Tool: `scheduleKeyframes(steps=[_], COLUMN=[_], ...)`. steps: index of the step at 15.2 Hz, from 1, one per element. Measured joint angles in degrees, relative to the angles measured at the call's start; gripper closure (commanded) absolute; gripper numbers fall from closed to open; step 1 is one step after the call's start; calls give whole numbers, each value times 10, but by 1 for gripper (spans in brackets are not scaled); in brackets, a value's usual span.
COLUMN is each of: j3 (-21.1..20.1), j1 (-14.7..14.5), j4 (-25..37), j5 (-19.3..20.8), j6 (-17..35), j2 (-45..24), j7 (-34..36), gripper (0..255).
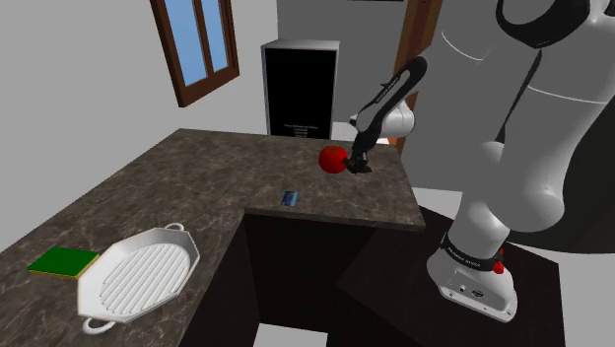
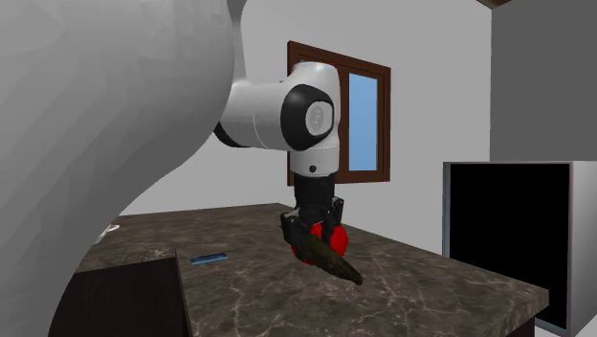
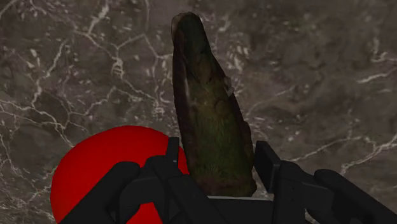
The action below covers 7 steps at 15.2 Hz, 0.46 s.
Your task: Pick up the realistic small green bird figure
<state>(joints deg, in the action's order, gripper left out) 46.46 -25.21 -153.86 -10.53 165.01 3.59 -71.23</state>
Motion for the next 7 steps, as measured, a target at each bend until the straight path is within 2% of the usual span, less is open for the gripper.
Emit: scheduleKeyframes(steps=[2, 4, 7], j3=[-12, -25, -42], j1=[23, 43, 64], j4=[-1, 2, 5], j5=[62, 105, 143], j6=[-17, -36, -59], j2=[26, 47, 70], j7=[47, 78, 108], gripper=[255, 255, 255])
